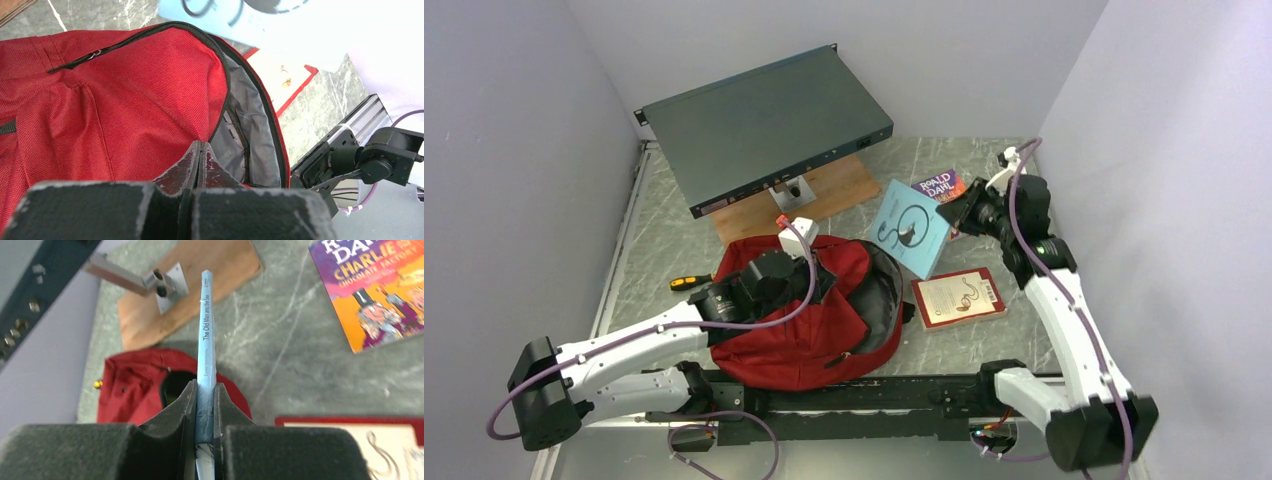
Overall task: Pack the student bag
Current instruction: Place the book in the student bag.
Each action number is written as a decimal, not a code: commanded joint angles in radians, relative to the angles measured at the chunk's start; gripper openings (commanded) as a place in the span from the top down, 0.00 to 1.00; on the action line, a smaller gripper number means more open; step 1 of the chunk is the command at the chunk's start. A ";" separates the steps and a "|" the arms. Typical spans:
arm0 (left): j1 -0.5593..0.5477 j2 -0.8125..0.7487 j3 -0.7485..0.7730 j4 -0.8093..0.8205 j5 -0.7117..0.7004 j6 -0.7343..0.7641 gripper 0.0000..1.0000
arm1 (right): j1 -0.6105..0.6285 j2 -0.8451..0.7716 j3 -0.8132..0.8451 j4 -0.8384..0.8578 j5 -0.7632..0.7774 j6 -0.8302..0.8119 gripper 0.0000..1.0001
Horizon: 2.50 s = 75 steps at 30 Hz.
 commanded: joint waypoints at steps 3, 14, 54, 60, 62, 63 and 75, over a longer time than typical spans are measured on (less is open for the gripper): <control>0.001 -0.043 -0.029 0.124 -0.022 0.033 1.00 | 0.061 -0.226 0.032 -0.295 0.111 -0.110 1.00; 0.000 -0.062 -0.039 0.179 -0.020 0.063 1.00 | 0.061 -0.325 0.146 -0.451 -0.100 -0.147 1.00; -0.005 -0.121 -0.098 0.399 0.100 0.057 1.00 | 0.389 0.325 -0.381 0.985 -0.490 0.529 1.00; -0.008 -0.103 -0.094 0.356 0.077 0.023 1.00 | 0.452 0.513 -0.346 1.164 -0.427 0.544 1.00; -0.010 -0.097 -0.096 0.358 0.080 0.012 1.00 | 0.479 0.585 -0.335 1.254 -0.399 0.567 1.00; -0.011 -0.097 -0.094 0.355 0.076 0.007 1.00 | 0.495 0.612 -0.325 1.267 -0.383 0.566 1.00; -0.013 -0.086 -0.106 0.287 0.054 -0.097 1.00 | 0.571 0.710 -0.206 0.979 -0.239 0.353 0.65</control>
